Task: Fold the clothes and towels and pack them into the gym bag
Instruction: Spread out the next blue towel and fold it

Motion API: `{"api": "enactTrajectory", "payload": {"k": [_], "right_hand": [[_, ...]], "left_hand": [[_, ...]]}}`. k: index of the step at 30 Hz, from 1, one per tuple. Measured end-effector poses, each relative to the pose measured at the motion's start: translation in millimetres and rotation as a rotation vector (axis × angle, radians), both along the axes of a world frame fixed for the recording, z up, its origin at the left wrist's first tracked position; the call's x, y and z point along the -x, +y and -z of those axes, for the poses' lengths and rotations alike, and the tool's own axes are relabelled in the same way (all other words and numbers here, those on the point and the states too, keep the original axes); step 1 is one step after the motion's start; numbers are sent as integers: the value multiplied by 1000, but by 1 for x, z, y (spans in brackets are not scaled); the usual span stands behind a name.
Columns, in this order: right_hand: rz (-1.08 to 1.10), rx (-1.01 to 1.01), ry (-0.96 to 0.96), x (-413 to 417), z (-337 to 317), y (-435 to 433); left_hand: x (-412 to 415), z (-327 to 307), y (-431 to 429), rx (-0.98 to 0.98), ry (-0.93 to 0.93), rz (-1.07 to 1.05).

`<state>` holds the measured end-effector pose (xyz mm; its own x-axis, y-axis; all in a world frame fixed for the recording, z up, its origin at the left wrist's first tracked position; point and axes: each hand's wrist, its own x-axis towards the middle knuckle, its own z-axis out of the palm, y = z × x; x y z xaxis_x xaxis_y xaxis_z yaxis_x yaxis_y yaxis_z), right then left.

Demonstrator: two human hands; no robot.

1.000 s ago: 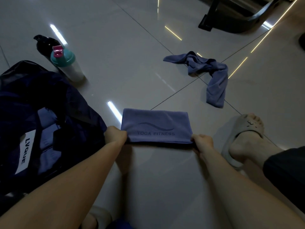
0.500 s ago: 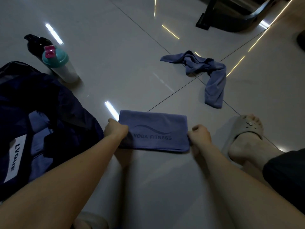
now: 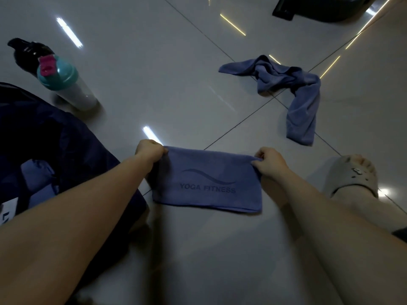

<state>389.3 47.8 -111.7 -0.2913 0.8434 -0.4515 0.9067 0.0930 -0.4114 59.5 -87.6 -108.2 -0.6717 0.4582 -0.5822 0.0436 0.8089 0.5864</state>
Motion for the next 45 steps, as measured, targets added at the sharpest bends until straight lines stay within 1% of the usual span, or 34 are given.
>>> {"api": "enactTrajectory", "payload": {"k": [1,2,3,4,5,6,7,8,9,11,12,15,20,23,26,29,31,34,36,38,40,41,43,45], "right_hand": [[-9,-11,-18,0,-3,2],[-16,-43,-50,1,-6,0],[-16,-115,-88,2,-8,-2],[-16,-222,-114,4,-8,-8],[-36,-352,-112,7,-6,-18],[-89,-462,-83,13,-4,-33],[-180,-525,-44,19,1,-48],[-287,-543,-16,27,7,-64],[-392,-514,-16,32,16,-77],[-498,-427,-76,34,31,-90],[-505,-413,-112,29,37,-90],[-468,-459,-192,9,46,-82],[-278,-431,-211,6,45,-75],[-242,-422,-240,2,46,-71],[-273,-397,-285,3,37,-67],[-286,-380,-299,15,22,-60],[-359,-364,-205,43,11,-56],[-587,-332,-70,101,1,-52],[-715,-332,-36,137,-3,-52],[-792,-328,-65,167,-6,-51],[-823,-290,-93,192,-11,-47],[-837,-254,-93,203,-13,-45],[-842,-128,-107,218,-16,-42],[-794,7,-155,226,-20,-42]], "left_hand": [[0,0,0,-8,50,24],[-1,-2,-2,15,156,76],[-5,-4,-4,23,319,139],[-12,-4,-7,-11,514,219],[-24,-3,-12,-99,680,334],[-39,-1,-18,-209,779,471],[-55,6,-24,-269,811,616],[-69,15,-30,-274,800,748],[-81,27,-35,-234,776,843],[-90,46,-41,-149,747,909],[-89,51,-42,-142,746,915],[-77,53,-40,-136,744,961],[-51,49,-33,-58,765,905],[-37,44,-29,24,756,874],[-40,37,-27,83,753,856],[-53,31,-43,61,688,671],[-67,29,-66,35,665,616],[-92,27,-97,-10,660,583],[-103,20,-109,18,626,489],[-108,10,-110,66,616,402],[-109,-1,-103,182,589,351],[-108,-6,-97,236,548,319],[-104,-12,-88,278,447,257],[-98,-12,-82,264,385,211]]}}
